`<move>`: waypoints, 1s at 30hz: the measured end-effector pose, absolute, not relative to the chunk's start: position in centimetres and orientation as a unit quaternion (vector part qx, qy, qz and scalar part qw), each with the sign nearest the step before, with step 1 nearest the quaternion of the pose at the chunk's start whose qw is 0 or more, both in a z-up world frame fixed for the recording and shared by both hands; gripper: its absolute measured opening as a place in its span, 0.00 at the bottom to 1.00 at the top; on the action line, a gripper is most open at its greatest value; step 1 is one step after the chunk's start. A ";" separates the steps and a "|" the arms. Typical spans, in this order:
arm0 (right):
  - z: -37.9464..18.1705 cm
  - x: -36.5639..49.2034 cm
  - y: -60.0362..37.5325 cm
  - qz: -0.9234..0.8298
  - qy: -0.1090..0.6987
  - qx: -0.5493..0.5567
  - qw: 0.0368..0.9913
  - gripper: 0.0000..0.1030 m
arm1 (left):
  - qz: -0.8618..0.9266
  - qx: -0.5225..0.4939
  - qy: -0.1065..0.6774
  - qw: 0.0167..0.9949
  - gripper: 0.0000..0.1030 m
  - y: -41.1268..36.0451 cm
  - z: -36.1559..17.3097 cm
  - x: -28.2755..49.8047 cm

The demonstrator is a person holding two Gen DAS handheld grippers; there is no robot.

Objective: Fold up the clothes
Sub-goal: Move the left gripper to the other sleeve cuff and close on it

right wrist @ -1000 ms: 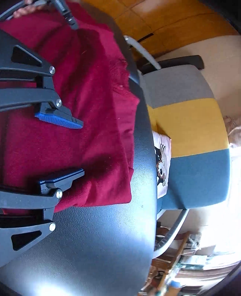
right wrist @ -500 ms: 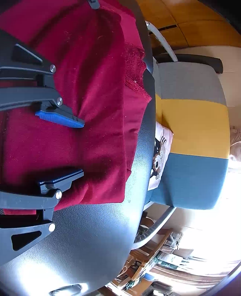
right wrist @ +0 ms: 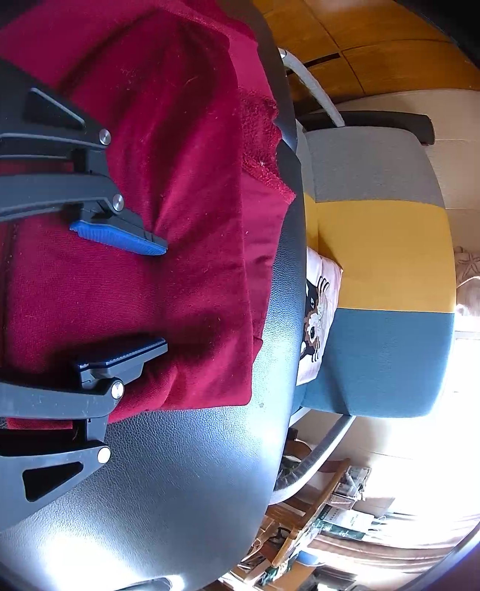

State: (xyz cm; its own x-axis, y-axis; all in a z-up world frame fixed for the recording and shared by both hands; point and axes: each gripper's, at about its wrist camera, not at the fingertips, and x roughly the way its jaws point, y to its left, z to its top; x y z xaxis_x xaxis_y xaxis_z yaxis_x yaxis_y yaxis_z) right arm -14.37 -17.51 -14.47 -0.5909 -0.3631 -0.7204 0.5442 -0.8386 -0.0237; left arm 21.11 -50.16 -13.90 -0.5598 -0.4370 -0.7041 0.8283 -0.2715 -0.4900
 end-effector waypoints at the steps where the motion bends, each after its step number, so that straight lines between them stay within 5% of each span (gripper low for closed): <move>1: -14.5 -14.4 -17.5 -0.883 0.120 0.373 0.258 0.47 | -0.753 0.216 0.446 0.434 0.41 -51.1 -13.7 22.0; 6: -14.5 -14.5 -17.3 -0.882 0.112 0.374 0.266 0.49 | -0.655 0.198 0.519 0.512 0.44 -57.6 -14.2 26.9; 21: -14.6 -14.6 -17.0 -0.874 0.097 0.376 0.290 0.60 | -0.563 0.225 0.488 0.628 0.49 -64.9 -16.4 28.1; 22: -14.6 -14.7 -17.0 -0.874 0.097 0.376 0.291 0.60 | -0.565 0.232 0.480 0.630 0.44 -64.9 -16.4 27.7; 23: -14.6 -14.7 -16.9 -0.874 0.097 0.376 0.291 0.60 | -0.566 0.238 0.473 0.632 0.26 -64.9 -16.5 27.2; 25: -14.6 -14.7 -16.9 -0.874 0.097 0.376 0.292 0.61 | -0.577 0.245 0.466 0.625 0.13 -65.1 -16.6 27.1; 30: -14.6 -14.7 -17.0 -0.874 0.100 0.376 0.292 0.61 | -0.610 0.231 0.472 0.594 0.09 -64.7 -15.9 26.8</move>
State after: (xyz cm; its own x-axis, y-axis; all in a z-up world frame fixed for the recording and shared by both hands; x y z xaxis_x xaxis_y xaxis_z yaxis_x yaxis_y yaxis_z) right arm -14.72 -16.97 -14.61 -0.5465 -0.4350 -0.7156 0.5853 -0.8096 0.0451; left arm 26.83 -64.73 -15.89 -0.1886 -0.5060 -0.8417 0.9416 0.1502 -0.3013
